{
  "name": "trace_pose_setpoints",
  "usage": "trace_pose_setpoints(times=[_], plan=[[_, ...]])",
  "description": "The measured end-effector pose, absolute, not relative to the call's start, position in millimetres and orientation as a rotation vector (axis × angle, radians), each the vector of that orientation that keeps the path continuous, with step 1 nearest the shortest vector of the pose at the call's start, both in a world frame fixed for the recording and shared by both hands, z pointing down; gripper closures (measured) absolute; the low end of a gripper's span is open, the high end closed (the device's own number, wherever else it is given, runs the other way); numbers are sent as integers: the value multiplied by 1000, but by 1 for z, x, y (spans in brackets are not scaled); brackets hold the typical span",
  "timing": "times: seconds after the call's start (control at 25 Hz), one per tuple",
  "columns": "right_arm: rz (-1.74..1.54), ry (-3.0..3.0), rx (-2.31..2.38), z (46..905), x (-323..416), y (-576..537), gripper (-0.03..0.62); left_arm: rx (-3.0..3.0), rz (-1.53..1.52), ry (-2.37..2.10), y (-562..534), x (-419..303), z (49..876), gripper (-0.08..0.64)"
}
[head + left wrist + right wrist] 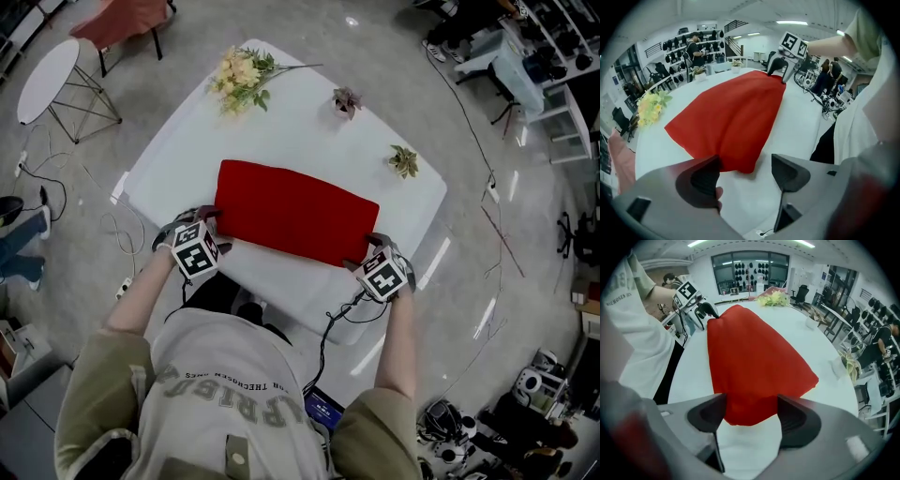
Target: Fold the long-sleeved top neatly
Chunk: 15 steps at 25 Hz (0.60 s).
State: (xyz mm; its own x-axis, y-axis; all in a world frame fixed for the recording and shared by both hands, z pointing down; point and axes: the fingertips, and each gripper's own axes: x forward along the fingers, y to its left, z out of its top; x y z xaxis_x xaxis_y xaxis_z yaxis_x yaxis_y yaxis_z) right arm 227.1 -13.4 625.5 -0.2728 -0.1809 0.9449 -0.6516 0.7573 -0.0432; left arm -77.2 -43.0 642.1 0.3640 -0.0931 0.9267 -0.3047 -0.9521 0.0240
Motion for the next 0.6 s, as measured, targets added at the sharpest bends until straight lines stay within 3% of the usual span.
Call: trace_pose_setpoints(times=[0.44,0.6], plan=[[565,-1820,620,647,232,-12,261,2367,1570,-298,-43,-81,644,219],[563,-1908,731,617,223,-20,261,2445,1445,-410,-51,-72,609,218]])
